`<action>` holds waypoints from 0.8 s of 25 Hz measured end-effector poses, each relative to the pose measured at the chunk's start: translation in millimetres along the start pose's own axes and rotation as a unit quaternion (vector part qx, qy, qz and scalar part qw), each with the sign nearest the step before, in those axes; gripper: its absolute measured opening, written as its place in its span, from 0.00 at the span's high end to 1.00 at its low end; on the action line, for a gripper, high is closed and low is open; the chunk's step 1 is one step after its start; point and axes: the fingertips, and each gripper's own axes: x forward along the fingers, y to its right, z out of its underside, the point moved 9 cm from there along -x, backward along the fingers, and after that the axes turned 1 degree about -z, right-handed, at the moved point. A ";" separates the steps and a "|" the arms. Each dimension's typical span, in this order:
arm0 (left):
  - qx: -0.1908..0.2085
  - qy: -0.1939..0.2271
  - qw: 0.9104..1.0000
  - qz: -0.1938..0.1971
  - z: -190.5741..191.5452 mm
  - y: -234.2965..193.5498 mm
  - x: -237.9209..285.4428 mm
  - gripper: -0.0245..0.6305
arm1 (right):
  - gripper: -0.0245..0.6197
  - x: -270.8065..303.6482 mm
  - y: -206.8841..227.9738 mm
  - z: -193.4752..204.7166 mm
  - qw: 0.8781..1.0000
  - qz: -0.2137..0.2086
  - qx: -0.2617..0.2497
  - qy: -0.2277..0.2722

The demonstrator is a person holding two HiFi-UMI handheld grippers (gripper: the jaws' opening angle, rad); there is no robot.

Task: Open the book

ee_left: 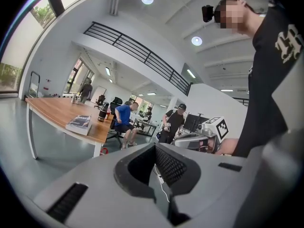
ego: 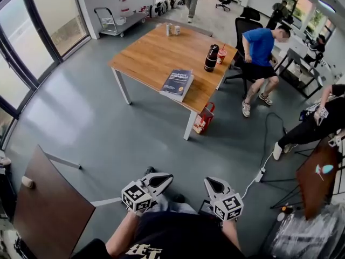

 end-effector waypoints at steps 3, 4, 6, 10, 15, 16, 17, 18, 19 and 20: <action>-0.005 -0.003 1.000 0.000 -2.6 -7.2 2.1 0.95 | 0.98 11.5 3.1 -4.0 1.000 -0.002 0.004 0.005; -0.007 -0.005 1.000 0.001 -3.6 -9.0 3.0 0.95 | 0.98 15.0 3.9 -5.2 1.000 -0.002 0.007 0.005; -0.012 -0.011 1.000 0.005 -5.3 -11.1 3.3 0.95 | 0.98 19.6 3.1 -6.8 1.000 -0.002 0.014 0.003; -0.003 -0.016 1.000 0.017 -18.3 -22.1 7.4 0.95 | 0.98 28.5 7.8 -19.1 1.000 0.008 0.015 0.015; 0.010 -0.009 0.999 0.031 -40.2 -49.6 16.3 0.95 | 0.98 46.8 18.3 -34.6 0.999 0.024 0.026 0.020; 0.008 -0.009 0.999 0.032 -42.1 -54.0 16.2 0.95 | 0.98 49.9 18.3 -36.9 0.999 0.025 0.028 0.019; 0.007 -0.008 0.999 0.032 -43.9 -58.9 15.7 0.95 | 0.98 53.5 18.2 -39.9 0.999 0.026 0.028 0.019; 0.006 -0.007 0.999 0.031 -46.0 -64.3 15.5 0.95 | 0.98 57.8 18.2 -43.7 0.999 0.026 0.026 0.019; 0.007 -0.005 0.999 0.031 -49.0 -70.3 15.7 0.95 | 0.98 62.7 19.0 -48.2 0.999 0.026 0.023 0.020; 0.008 -0.004 0.999 0.032 -52.6 -76.4 16.5 0.95 | 0.98 67.7 20.4 -53.0 0.999 0.027 0.020 0.022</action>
